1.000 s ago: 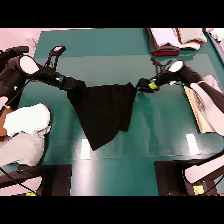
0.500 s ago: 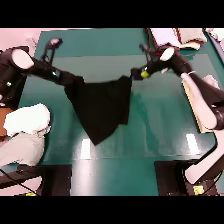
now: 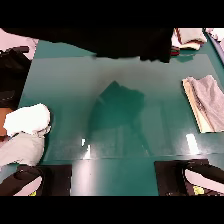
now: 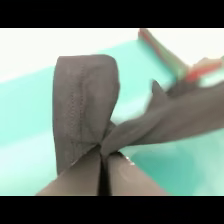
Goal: Fold the shirts.
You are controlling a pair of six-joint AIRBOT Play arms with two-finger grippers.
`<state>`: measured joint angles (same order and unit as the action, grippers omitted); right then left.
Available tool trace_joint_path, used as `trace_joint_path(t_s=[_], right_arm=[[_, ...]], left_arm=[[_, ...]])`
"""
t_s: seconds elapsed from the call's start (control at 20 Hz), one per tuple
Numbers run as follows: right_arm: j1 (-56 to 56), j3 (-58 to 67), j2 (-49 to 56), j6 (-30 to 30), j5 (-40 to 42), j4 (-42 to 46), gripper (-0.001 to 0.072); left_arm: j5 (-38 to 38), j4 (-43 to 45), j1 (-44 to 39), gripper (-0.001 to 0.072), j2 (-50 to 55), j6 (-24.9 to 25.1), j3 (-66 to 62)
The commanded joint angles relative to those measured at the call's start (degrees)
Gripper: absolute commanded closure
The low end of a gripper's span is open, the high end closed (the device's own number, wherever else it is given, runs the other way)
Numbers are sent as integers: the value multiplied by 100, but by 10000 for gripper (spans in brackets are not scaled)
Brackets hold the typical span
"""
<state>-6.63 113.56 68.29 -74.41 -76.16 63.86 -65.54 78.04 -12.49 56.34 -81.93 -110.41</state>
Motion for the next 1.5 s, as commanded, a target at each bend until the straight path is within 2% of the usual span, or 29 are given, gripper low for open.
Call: trace_joint_path(t_s=[0.0,0.15,0.3,0.55,0.7,0.8,0.85,0.95,1.0,1.05,1.1,1.3,1.45], right_arm=[[11,-354,-909,-326,-81,260,700],[11,-885,-1176,-605,-74,407,700],[11,-1469,-1014,-767,-131,398,700],[-20,-2662,111,-761,-321,356,699],[-17,-3381,820,-730,-44,310,681],[-17,-3635,1084,-697,195,313,373],[-13,-3650,1161,-697,256,315,295],[61,-3630,1145,-693,393,319,275],[133,-3585,1104,-695,402,319,275],[225,-3567,1005,-695,398,319,275],[319,-3569,876,-695,376,319,275],[636,-3569,444,-664,96,321,275],[669,-3569,278,-654,103,334,276]], left_arm=[[-57,39,2,681,-348,-59,-264],[-308,37,2,681,-33,-68,-81],[-673,-162,2,681,595,-63,341],[-1049,-391,2,681,1996,-52,1556],[-942,-380,4,680,2780,63,2190],[-944,-310,4,680,3101,140,2302],[-887,-229,4,680,3154,140,2302],[-723,13,7,678,3145,129,2232],[-754,188,46,598,3145,85,2127],[-837,221,133,238,3145,63,1989],[-960,216,238,150,3143,-107,1843],[-1196,144,472,170,2855,-382,1784],[-968,-203,319,169,2334,-619,2592]])
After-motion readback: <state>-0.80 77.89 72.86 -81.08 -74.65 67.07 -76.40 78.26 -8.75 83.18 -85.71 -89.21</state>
